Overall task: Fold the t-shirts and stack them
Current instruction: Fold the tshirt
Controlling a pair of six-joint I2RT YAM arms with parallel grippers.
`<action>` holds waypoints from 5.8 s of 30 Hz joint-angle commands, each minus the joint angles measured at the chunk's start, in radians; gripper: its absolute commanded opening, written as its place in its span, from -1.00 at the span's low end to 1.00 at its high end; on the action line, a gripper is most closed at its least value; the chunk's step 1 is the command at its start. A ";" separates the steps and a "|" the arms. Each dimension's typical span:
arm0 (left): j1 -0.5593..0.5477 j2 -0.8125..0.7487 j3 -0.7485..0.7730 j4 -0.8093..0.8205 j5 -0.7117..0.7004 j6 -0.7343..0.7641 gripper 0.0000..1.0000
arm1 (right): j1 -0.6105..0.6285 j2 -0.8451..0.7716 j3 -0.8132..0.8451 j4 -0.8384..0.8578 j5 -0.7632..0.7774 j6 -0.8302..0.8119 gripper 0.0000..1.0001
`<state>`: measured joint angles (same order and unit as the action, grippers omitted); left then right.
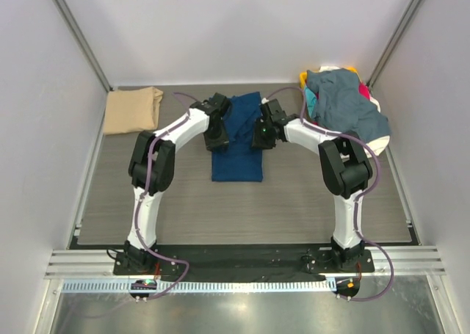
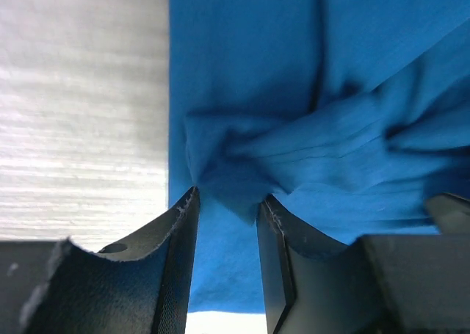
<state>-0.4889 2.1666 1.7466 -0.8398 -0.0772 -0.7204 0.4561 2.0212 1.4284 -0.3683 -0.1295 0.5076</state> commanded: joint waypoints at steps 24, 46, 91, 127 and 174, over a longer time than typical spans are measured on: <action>0.219 -0.284 0.018 -0.069 0.010 0.056 0.30 | -0.099 -0.183 0.108 -0.086 0.013 -0.100 0.69; 0.138 -0.660 -0.851 0.513 0.188 -0.050 0.40 | -0.071 -0.446 -0.640 0.423 -0.242 0.081 0.71; 0.003 -0.543 -1.075 0.808 0.251 -0.221 -0.99 | 0.004 -0.330 -0.669 0.434 -0.197 0.108 -0.98; -0.240 -1.101 -0.779 -0.039 -0.113 -0.298 -0.99 | 0.342 -0.894 -0.442 -0.304 0.358 0.155 -0.98; 0.328 0.153 0.592 -0.280 0.266 0.019 0.07 | -0.125 0.137 0.563 -0.308 0.016 -0.090 0.64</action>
<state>-0.1699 2.4496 2.3409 -1.0756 0.2001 -0.7261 0.3229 2.2383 1.9373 -0.6769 -0.0826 0.4274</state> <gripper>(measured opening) 0.524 0.817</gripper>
